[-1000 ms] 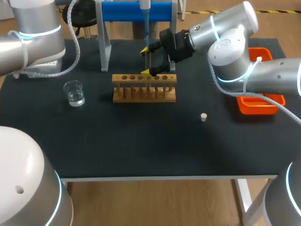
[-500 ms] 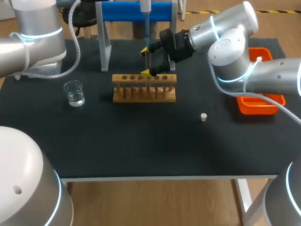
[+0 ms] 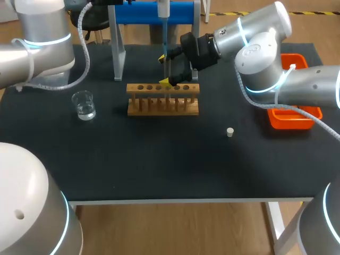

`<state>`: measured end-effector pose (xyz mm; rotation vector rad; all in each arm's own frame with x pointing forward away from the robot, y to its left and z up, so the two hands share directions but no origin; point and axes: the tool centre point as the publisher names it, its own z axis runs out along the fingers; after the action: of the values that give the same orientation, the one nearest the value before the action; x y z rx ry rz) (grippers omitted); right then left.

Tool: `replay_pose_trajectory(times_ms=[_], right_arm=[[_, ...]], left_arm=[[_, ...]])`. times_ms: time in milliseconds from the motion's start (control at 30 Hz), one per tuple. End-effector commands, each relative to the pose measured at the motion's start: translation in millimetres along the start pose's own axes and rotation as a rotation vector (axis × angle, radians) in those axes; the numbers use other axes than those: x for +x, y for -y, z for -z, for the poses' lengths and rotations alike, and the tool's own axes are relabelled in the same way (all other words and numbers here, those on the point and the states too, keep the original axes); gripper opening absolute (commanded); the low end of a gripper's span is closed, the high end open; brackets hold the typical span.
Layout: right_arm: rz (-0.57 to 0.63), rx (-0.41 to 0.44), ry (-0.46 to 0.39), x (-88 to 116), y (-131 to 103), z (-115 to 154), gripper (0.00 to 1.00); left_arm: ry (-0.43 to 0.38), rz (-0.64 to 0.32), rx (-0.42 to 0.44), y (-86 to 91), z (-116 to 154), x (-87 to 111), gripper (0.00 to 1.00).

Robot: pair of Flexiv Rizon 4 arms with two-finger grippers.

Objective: Invert the test tube, pick up the pipette, mount the tip to pipette, aspirate from beaker and dispense into the tube, eject the tip, return the pipette, and cap with the stopper.

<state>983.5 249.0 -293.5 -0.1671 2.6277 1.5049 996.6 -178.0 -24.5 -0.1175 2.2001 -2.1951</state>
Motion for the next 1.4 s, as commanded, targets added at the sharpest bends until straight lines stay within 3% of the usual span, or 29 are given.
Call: replay_pose_trajectory(times_ms=[33,233,1400], right_arm=[[0.000,0.002,-0.003,-1,0,1,1.00],[0.000,0.002,-0.003,-1,0,1,1.00],[0.000,0.002,-0.003,-1,0,1,1.00]], left_arm=[[0.001,-0.002,-0.008,0.0,0,-0.6,0.00],[0.005,-0.033,-0.047,-1.0,-2,-0.1,0.00],[-0.037,-0.038,-0.020,-8.8,-13,7.9,0.00]])
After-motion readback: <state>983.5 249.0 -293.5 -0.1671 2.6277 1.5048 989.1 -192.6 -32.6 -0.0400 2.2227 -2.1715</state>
